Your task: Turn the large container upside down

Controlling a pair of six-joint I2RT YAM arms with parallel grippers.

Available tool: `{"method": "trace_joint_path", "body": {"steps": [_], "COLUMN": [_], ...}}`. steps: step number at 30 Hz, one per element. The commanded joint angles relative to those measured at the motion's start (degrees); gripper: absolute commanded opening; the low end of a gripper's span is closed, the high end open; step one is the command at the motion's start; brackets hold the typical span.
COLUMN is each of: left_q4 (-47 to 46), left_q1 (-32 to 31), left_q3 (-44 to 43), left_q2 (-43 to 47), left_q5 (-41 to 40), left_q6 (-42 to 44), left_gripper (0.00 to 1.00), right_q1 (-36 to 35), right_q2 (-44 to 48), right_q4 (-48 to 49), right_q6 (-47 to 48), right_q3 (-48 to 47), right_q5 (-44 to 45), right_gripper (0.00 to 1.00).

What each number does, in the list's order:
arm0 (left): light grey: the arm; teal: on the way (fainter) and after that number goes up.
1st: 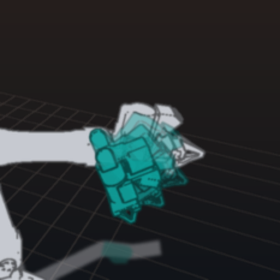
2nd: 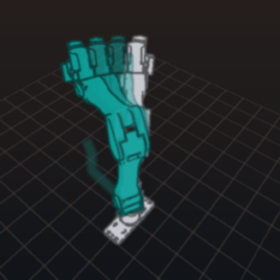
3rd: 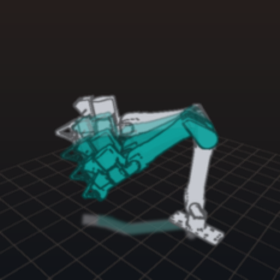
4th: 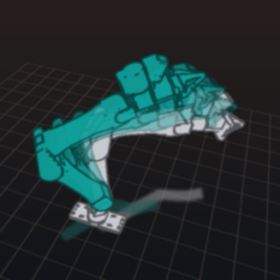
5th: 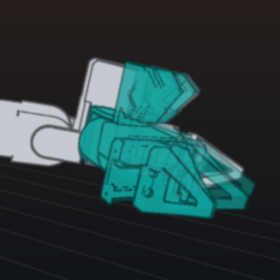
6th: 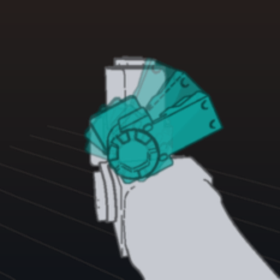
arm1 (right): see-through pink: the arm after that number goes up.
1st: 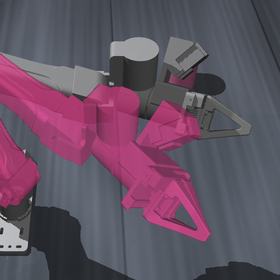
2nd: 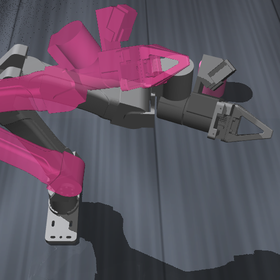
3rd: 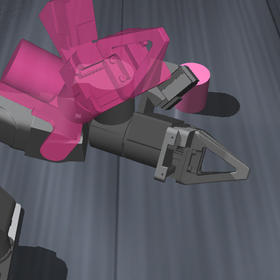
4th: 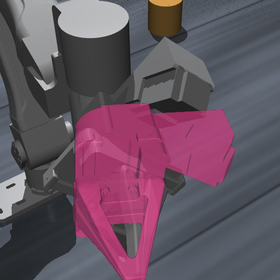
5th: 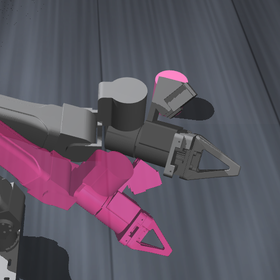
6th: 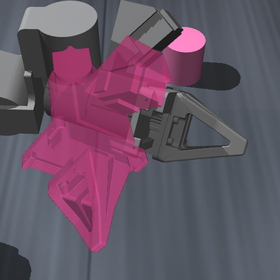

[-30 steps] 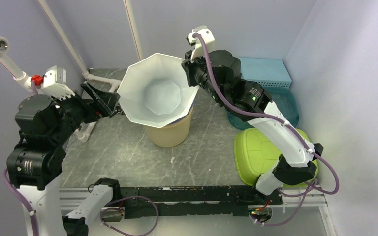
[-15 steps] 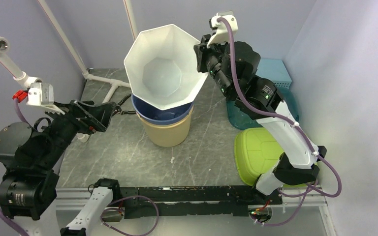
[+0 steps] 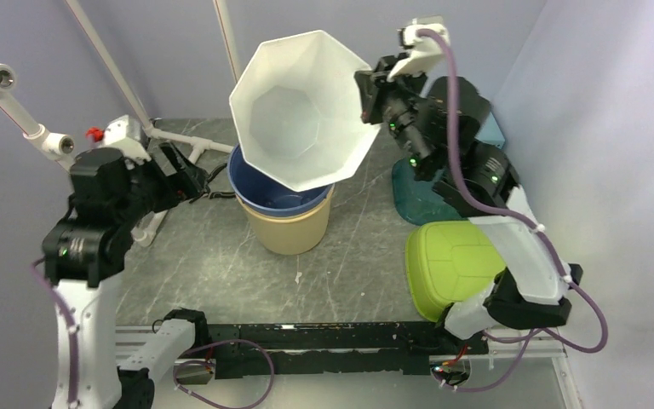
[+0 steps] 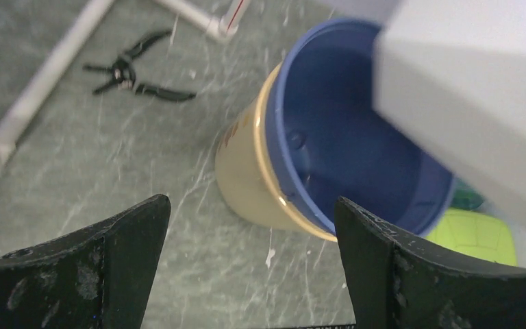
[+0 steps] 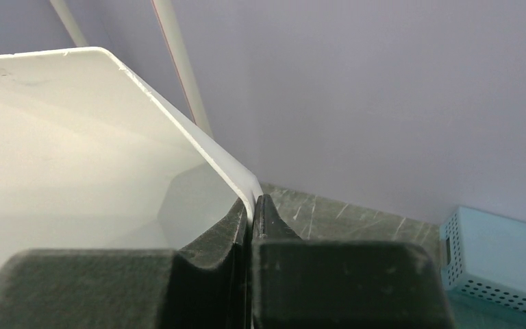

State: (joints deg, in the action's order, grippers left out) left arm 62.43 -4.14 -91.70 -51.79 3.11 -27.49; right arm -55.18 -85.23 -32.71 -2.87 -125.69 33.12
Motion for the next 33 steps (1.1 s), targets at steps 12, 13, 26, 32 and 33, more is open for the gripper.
{"method": "trace_joint_path", "body": {"steps": [12,13,26,32,33], "left_q4": [-13.12,-13.95,-12.56,-8.74,-8.16], "left_q1": [0.23,0.27,-0.36,-5.61,-6.17], "left_q3": [9.38,9.77,4.59,0.08,-0.66], "left_q2": [-8.94,-9.50,-21.41,-26.06,-26.53], "left_q5": [9.88,10.43,11.39,5.22,4.05], "left_q6": [-4.40,-4.15,0.99,2.64,2.68], "left_gripper": [0.94,0.94,0.83,0.60,0.53], "right_q1": [-0.11,-0.11,-0.16,1.45,2.82], "right_q2": [21.93,23.27,28.58,28.03,27.62], "right_q4": [0.15,0.12,-13.83,-20.06,-20.40], "right_q6": [-3.63,-3.59,-3.88,-11.32,-12.08], "right_q3": [8.84,9.48,23.59,30.27,31.02], "right_q5": [3.43,4.68,38.19,36.28,34.09], "right_gripper": [0.00,0.00,0.00,0.00,0.00]}}
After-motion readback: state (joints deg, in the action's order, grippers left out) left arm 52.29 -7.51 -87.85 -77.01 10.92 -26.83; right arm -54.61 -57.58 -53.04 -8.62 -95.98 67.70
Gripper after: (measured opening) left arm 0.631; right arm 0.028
